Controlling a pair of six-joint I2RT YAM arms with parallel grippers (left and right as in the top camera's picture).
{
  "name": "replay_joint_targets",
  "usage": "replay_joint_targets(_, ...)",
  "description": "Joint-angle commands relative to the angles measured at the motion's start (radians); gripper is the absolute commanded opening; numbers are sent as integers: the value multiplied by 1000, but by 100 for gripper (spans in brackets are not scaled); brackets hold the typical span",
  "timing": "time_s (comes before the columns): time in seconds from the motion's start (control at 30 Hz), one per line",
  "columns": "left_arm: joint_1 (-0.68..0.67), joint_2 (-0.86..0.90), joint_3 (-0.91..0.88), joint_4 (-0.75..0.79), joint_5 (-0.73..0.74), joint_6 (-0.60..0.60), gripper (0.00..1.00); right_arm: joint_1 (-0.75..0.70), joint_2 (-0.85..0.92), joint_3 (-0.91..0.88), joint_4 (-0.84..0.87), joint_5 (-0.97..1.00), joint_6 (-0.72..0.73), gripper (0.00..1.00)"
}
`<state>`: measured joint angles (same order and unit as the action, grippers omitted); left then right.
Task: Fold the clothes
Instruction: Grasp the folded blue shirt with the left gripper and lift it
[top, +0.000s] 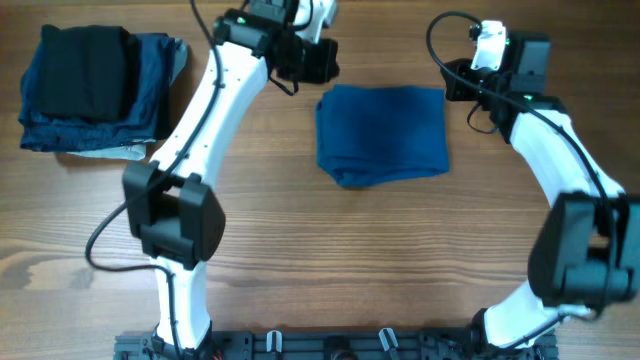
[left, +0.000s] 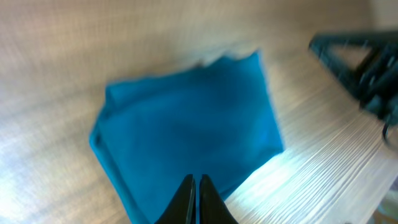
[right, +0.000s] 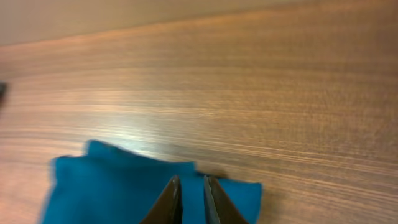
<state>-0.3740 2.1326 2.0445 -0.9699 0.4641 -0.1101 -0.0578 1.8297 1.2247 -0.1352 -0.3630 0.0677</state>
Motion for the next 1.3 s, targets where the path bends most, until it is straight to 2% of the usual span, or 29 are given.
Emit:
replay_joint_targets(0.0, -45, 92, -124, 16, -5, -11, 4, -2, 177, -1, 79, 30, 21, 20)
replay_joint_targets(0.07, -78, 143, -190, 63, -1, -64, 4, -2, 280, -1, 121, 15, 21, 20)
replay_joint_targets(0.17, -117, 206, -230, 76, -2, -81, 4, 0, 325, -2, 112, 10, 22, 18)
replay_joint_targets(0.33, -102, 145, -166, 102, -13, -81, 4, -16, 225, 3, 141, -18, 42, 18)
replay_joint_targets(0.37, -93, 106, -141, 98, -14, -81, 4, -28, 187, 3, 131, -18, 58, 18)
replay_joint_targets(0.4, -83, 49, -117, 97, -44, -82, 5, -53, 122, 3, 94, -17, 89, 24)
replay_joint_targets(0.43, -79, -22, -113, 94, -145, -94, 18, -91, 55, 3, 32, 0, 132, 59)
replay_joint_targets(0.47, -79, -63, -113, 69, -226, -109, 64, -155, -12, 3, -61, 39, 152, 72)
replay_joint_targets(0.5, -79, -71, -113, 45, -238, -108, 95, -191, -30, 3, -95, 51, 152, 94)
replay_joint_targets(0.53, -79, -70, -114, 26, -241, -108, 100, -236, -38, 3, -128, 57, 144, 99)
replay_joint_targets(0.63, -83, -2, -117, -31, -317, -117, 100, -381, -38, -6, -227, 58, 142, 100)
replay_joint_targets(0.73, -94, 95, -117, -31, -384, -208, 100, -441, -38, -7, -232, 58, 142, 99)
replay_joint_targets(0.83, -119, 184, -117, -26, -414, -208, 100, -446, -38, -7, -232, 57, 143, 100)
replay_joint_targets(0.9, -141, 225, -117, -15, -413, -165, 100, -446, -38, -7, -232, 57, 144, 100)
replay_joint_targets(1.1, -142, 232, -129, -14, -379, -153, 100, -446, -38, -7, -232, 57, 144, 100)
replay_joint_targets(1.2, -134, 239, -202, 34, -391, -160, 100, -446, -38, -7, -232, 57, 144, 100)
replay_joint_targets(1.23, -133, 239, -216, 44, -391, -160, 97, -446, -38, -7, -232, 57, 144, 100)
replay_joint_targets(1.27, -132, 239, -218, 43, -391, -160, 73, -446, -38, -7, -232, 57, 144, 100)
